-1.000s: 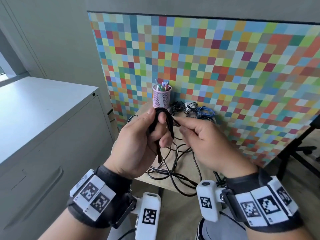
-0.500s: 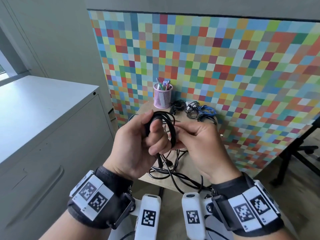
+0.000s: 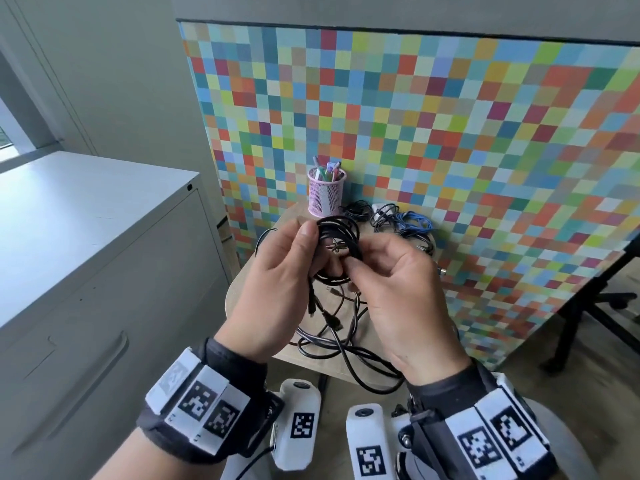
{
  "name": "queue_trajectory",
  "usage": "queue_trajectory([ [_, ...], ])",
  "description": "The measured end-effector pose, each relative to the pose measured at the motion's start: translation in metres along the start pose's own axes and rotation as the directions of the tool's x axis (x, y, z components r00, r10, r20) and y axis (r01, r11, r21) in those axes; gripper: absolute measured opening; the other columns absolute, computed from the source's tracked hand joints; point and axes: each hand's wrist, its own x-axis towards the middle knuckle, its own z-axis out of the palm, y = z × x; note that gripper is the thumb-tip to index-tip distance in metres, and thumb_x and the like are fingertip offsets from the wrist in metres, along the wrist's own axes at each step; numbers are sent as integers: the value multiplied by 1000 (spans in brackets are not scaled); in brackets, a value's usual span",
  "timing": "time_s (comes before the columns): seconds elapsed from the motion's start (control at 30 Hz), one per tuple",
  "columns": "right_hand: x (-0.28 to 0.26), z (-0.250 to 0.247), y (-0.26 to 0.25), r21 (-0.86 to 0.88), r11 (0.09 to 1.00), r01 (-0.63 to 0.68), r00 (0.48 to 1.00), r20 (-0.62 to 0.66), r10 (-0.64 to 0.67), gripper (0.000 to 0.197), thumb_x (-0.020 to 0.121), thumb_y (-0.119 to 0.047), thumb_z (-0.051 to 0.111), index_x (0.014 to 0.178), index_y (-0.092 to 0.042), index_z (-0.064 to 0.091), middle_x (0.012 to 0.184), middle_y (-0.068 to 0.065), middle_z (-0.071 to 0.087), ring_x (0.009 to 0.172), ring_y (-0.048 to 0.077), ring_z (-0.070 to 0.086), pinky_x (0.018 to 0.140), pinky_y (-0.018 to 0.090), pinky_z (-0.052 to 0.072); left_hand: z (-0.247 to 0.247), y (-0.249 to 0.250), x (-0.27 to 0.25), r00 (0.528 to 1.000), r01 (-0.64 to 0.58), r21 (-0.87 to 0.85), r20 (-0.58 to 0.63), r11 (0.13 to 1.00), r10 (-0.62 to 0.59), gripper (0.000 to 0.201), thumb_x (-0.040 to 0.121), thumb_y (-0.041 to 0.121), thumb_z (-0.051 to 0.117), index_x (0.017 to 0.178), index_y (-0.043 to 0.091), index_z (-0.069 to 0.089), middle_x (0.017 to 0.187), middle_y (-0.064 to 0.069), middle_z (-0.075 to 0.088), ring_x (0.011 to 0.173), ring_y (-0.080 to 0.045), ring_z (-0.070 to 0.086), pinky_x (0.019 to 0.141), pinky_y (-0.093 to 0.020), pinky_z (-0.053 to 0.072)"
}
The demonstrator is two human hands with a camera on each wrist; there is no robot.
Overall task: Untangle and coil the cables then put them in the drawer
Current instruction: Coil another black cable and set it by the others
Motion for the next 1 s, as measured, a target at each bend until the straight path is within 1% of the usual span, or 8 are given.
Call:
queue_trajectory([
  [0.17,7,-4,-5,167,984,-60,998,-7,62,36,75,-4,68,105,-17,53,83,9,72,78,21,67,77,33,55,-1,-5,-5,1000,-9,155,7,988,8,19,104,27,48,99,16,63,86,-1,61,89,-23,55,93,-49,46],
  [0.33,4,-3,-3,150,987,-53,997,70,43,31,87,14,63,109,-6,71,84,6,76,78,17,70,79,32,57,-3,-2,-4,998,-61,267,2,962,62,27,107,28,42,88,11,53,73,9,52,76,-20,47,76,-43,43],
  [0.5,5,-2,0,30,999,-26,997,77,24,23,86,2,69,98,-15,80,95,12,79,89,27,74,91,48,60,-5,-3,-4,998,-70,401,22,913,67,29,106,34,42,89,13,52,75,8,52,75,-27,47,76,-55,45],
  [0.63,8,-2,3,-6,1000,-27,999,28,27,26,70,-3,68,83,-25,74,84,4,74,80,19,66,84,41,56,1,-3,-4,994,-101,643,45,759,95,27,109,33,41,85,24,47,73,17,57,67,-6,49,63,-21,39],
  [0.7,9,-3,2,-38,999,2,1000,19,-1,22,73,-5,71,83,-24,71,84,3,73,80,18,65,82,41,55,2,-3,-3,993,-113,745,54,658,109,26,108,34,40,86,21,46,75,12,54,71,-6,49,62,-17,35],
  [0.8,7,-4,-1,-99,993,62,998,17,-60,18,85,-9,83,93,-17,69,91,4,77,84,26,75,85,49,62,0,-1,0,993,-114,795,68,596,99,26,109,34,38,88,19,43,77,6,52,72,-10,47,63,-23,38],
  [0.87,6,-5,0,-158,979,131,989,-54,-141,30,83,-14,86,101,-18,62,97,3,72,79,31,74,76,49,63,-1,2,1,993,-113,781,82,614,79,26,109,35,37,90,19,44,76,2,55,71,-15,49,67,-37,43],
  [1.0,3,-9,3,-273,874,402,898,-67,-434,38,85,-21,81,112,-32,56,118,12,58,93,22,68,78,41,59,0,8,3,995,-89,800,98,593,17,35,109,39,35,91,12,48,77,-6,59,75,-26,55,71,-48,47],
])
